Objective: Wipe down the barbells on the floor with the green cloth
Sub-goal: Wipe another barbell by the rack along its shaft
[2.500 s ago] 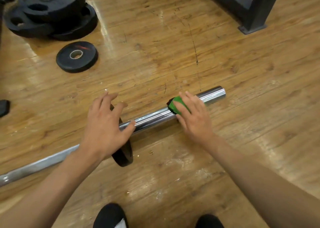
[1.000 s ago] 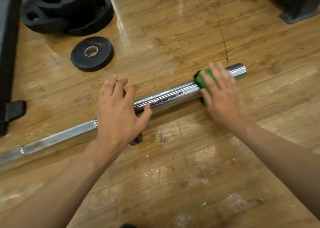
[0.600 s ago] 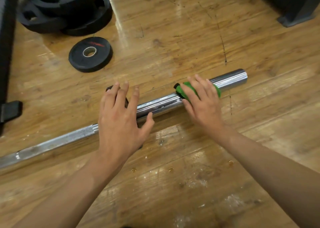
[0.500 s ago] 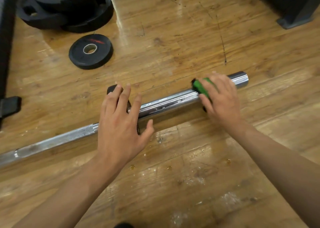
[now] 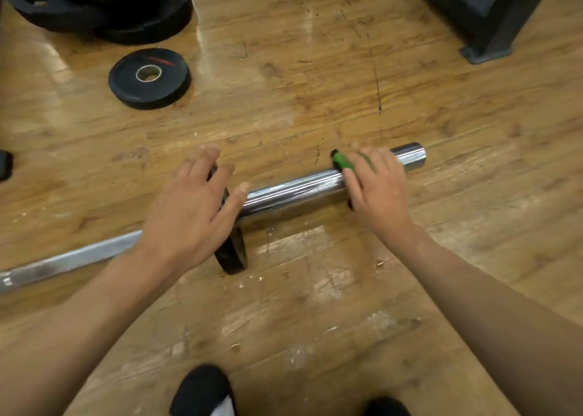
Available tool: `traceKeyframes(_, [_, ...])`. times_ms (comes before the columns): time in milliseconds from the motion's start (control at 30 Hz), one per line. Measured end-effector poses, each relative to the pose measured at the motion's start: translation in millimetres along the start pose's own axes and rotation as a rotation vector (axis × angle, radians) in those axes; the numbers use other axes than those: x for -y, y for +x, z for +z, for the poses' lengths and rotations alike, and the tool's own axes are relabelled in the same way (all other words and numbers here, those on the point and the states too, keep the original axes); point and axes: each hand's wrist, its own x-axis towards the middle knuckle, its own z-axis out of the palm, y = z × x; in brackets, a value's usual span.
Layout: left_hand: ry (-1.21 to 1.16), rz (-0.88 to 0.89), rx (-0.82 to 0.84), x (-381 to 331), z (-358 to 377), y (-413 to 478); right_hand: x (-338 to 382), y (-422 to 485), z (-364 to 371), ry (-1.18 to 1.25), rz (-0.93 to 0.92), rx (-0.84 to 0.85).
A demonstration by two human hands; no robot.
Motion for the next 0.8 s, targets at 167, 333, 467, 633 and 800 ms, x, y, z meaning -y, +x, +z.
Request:
traceKeyframes(167, [0.065, 0.098, -0.014, -11.6, 12.4, -31.7, 18.2, -7.2, -17.2, -0.026, 0.314, 0.004])
traceKeyframes(333, [0.137, 0.183, -0.052, -28.0, 10.9, -71.9, 55.3, -37.7, -21.2, 0.003, 0.103, 0.074])
traceKeyframes(467, [0.107, 0.260, -0.083, -23.0, 6.2, -81.4, -9.5, -51.1, -42.4, -0.034, 0.026, 0.132])
traceKeyframes(633, [-0.022, 0.209, -0.012, -21.7, 11.9, -80.4, -17.2, -70.9, -54.7, -0.063, 0.297, 0.005])
traceKeyframes(800, [-0.047, 0.285, -0.002, -35.9, 15.7, -81.3, 76.4, -91.5, -45.3, 0.091, 0.078, 0.062])
